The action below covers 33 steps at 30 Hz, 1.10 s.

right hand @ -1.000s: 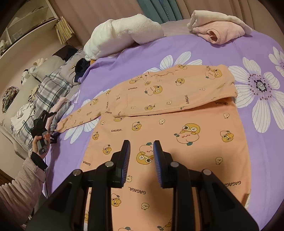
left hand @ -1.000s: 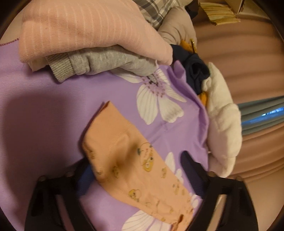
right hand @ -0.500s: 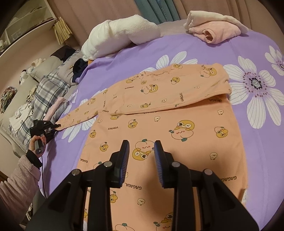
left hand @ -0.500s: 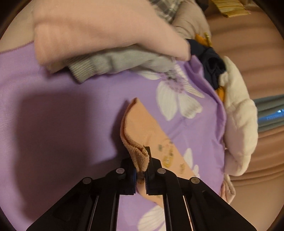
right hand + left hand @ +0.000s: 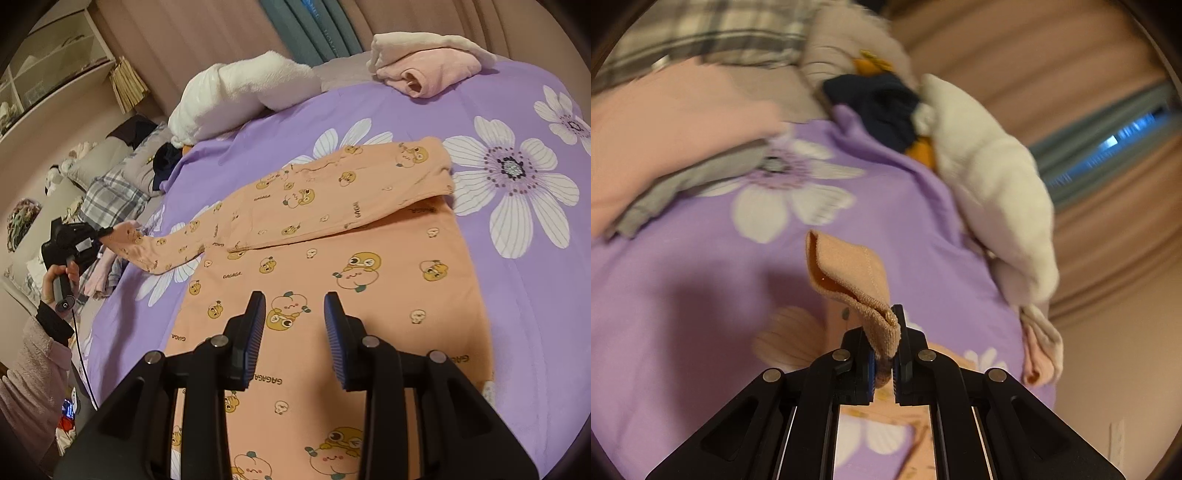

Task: Fold small clothes
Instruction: 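Release the sleeve with the right tool while the left tool grasps the other cuff, then fold the held sleeve across the shirt body with the left tool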

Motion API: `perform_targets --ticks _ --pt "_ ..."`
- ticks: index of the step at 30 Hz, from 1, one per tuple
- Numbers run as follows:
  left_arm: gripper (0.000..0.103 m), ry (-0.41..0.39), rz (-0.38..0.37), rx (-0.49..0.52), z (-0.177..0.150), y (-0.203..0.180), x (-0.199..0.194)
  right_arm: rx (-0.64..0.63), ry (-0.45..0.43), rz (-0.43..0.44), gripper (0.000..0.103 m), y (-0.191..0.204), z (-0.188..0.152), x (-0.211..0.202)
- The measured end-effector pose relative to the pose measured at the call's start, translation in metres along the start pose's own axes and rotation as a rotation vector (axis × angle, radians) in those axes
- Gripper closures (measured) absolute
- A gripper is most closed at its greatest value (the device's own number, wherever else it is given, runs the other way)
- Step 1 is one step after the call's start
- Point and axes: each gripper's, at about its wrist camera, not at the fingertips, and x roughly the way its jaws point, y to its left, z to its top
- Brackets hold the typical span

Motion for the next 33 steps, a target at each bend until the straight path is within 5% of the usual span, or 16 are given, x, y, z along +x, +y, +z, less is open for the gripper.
perform_targets --ticks 9,21,33 --pt "0.098 0.083 -0.037 0.197 -0.038 -0.098 0.030 0.085 -0.049 0.026 0.069 -0.031 -0.010 -0.022" --pt "0.098 0.145 -0.060 0.455 -0.131 -0.230 0.074 0.186 -0.118 0.017 0.066 -0.075 -0.025 -0.054" --pt "0.098 0.271 -0.058 0.636 -0.243 -0.299 0.135 0.259 -0.156 0.000 0.066 -0.110 -0.045 -0.073"
